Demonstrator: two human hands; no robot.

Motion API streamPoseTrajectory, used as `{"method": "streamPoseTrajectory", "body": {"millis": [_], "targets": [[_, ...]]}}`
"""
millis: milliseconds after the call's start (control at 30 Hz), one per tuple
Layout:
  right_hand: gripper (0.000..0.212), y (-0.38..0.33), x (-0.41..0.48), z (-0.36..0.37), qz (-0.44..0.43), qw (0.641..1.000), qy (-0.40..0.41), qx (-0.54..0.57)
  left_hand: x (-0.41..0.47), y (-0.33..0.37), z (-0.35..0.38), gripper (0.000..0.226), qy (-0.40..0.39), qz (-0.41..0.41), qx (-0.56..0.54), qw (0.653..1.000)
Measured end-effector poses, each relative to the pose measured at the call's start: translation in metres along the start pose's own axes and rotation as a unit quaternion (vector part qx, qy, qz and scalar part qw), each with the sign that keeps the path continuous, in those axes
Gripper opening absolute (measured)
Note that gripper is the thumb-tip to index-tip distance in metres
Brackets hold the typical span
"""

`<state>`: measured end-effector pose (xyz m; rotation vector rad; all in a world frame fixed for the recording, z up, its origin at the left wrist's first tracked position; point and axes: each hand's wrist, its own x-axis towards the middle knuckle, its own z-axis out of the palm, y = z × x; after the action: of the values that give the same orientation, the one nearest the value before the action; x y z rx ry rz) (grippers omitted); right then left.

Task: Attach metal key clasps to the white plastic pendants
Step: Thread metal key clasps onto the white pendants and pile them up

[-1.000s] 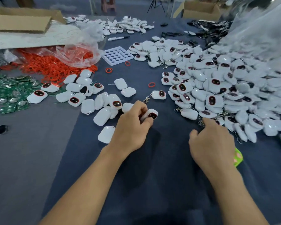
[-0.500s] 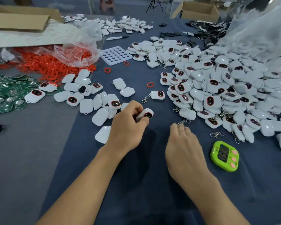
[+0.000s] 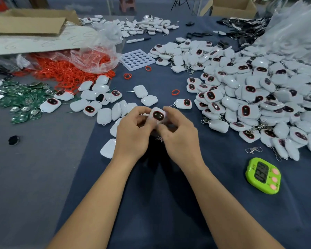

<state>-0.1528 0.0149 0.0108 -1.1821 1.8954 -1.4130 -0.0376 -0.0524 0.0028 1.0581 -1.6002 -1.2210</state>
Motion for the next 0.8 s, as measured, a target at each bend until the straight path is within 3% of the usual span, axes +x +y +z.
{"method": "streamPoseTrajectory", "body": {"millis": [67,167,300,433,567,667,800], "targets": [[0.027,0.001,0.000,0.002,-0.026,0.999,-0.030,0.010,0.001,0.003,0.000,0.013,-0.032,0.019,-0.012,0.999],[0.017,0.007,0.004,-0.003,-0.017,0.998,-0.016,0.066,-0.001,0.004,0.000,0.024,-0.016,0.003,-0.013,1.000],[0.024,0.013,0.011,-0.013,0.067,0.971,0.047,0.224,-0.010,0.002,0.003,0.036,-0.027,0.026,0.166,0.985],[0.016,0.013,0.015,-0.020,0.089,0.942,0.030,0.322,-0.017,0.005,0.000,0.035,-0.077,0.057,0.274,0.957],[0.018,0.018,0.020,-0.013,0.073,0.971,0.028,0.226,-0.019,-0.003,-0.001,0.033,-0.064,0.086,0.319,0.942],[0.004,0.018,0.024,-0.005,0.060,0.986,0.047,0.147,-0.018,-0.004,0.000,0.029,-0.052,0.067,0.306,0.948],[0.020,0.014,0.031,0.005,0.039,0.996,0.040,0.076,-0.012,-0.002,-0.001,0.021,-0.024,0.003,0.235,0.972]]}}
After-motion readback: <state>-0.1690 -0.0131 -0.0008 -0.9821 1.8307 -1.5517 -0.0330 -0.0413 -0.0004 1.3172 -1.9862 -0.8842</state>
